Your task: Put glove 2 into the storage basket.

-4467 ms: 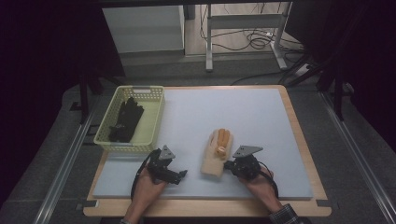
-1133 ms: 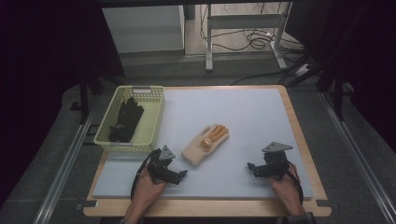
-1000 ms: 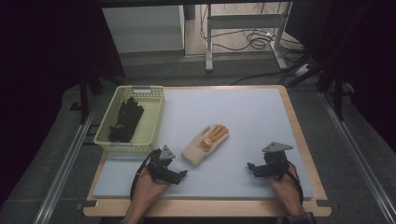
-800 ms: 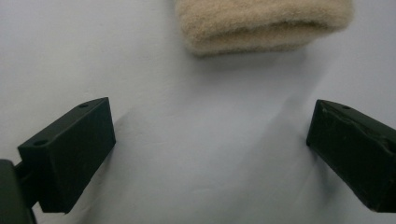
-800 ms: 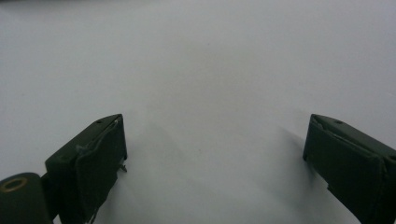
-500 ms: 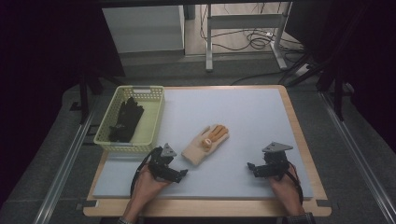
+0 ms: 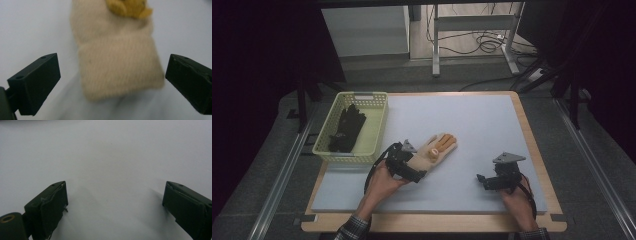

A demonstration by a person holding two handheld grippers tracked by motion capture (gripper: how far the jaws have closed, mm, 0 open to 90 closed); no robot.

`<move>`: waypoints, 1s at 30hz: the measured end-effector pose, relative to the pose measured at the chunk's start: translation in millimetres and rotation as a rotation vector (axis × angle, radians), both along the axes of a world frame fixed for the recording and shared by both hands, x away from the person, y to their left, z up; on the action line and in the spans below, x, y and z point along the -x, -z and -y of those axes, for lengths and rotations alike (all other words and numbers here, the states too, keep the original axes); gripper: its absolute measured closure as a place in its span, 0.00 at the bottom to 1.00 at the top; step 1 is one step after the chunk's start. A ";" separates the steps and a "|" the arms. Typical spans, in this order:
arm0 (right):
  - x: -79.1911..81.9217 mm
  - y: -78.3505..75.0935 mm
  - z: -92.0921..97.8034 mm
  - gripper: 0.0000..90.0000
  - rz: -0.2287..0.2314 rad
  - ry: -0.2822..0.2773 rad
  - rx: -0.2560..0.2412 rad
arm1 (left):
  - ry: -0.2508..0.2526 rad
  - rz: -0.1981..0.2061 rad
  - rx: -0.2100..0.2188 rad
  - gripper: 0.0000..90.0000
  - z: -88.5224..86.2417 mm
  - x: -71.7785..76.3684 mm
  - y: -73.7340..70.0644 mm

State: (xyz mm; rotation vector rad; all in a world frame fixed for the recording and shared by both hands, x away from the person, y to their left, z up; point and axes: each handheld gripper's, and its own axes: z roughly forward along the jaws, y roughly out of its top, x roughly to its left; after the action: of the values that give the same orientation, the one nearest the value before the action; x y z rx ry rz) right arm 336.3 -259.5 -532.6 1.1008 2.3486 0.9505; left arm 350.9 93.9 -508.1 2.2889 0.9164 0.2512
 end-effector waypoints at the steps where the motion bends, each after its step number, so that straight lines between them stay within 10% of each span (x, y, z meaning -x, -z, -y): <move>1: 0.0 0.0 0.0 0.07 0.000 0.000 0.000 | 0.004 -0.004 -0.005 0.00 3.4 -3.6 -0.8; 18: -0.1 0.0 0.2 0.07 0.000 -0.001 0.001 | 0.050 -0.065 -0.111 0.02 59.1 -56.8 12.0; 30: -0.1 0.1 0.1 0.07 0.000 -0.001 0.001 | 0.059 -0.095 -0.151 0.52 64.5 -47.7 5.2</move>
State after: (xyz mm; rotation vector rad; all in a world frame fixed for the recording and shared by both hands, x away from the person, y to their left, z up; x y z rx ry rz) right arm 336.4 -259.6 -532.7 1.0990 2.3493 0.9501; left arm 398.6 29.4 -513.2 2.4809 0.9024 0.1933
